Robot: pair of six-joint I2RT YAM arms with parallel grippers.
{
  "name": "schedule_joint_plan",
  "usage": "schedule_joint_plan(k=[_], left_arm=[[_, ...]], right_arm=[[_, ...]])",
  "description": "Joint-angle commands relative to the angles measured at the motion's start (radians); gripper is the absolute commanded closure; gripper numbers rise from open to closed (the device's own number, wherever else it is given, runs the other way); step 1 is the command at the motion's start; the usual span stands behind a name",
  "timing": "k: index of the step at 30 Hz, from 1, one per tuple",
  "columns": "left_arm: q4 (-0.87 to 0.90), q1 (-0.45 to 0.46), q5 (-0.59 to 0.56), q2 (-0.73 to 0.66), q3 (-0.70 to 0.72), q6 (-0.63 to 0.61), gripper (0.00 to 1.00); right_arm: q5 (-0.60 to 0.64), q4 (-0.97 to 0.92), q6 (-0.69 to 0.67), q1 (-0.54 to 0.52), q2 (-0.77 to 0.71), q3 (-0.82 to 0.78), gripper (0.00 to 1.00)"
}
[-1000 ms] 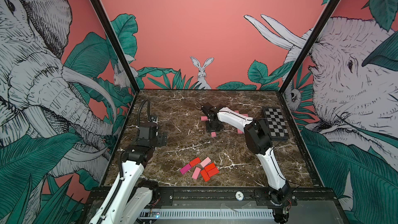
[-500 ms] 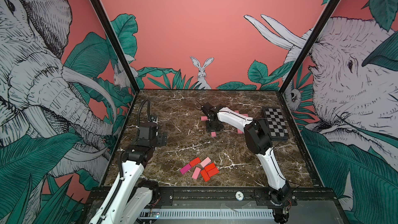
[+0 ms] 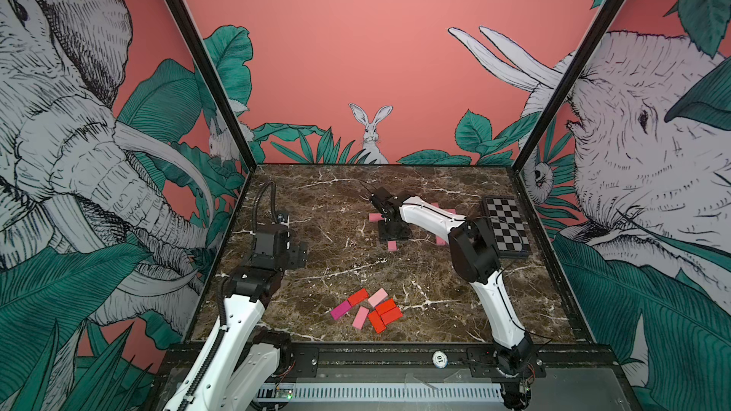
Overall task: Assemble the letter t with building blocks
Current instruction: Assemble the building block at the center of the board.
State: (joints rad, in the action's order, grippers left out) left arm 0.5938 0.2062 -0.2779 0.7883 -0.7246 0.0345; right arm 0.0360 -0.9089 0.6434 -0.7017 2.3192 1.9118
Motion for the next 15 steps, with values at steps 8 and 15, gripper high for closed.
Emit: schedule_joint_plan(k=[8, 15], left_arm=[[0.021, -0.002, -0.003, -0.005, -0.018, 0.012, 0.03], [0.018, -0.002, 0.003, 0.004, -0.019, 0.015, 0.03]], right_arm=[[-0.045, 0.022, -0.116, 0.003, -0.094, -0.074, 0.3], [-0.036, 0.225, -0.209, -0.022, -0.331, -0.295, 0.19]])
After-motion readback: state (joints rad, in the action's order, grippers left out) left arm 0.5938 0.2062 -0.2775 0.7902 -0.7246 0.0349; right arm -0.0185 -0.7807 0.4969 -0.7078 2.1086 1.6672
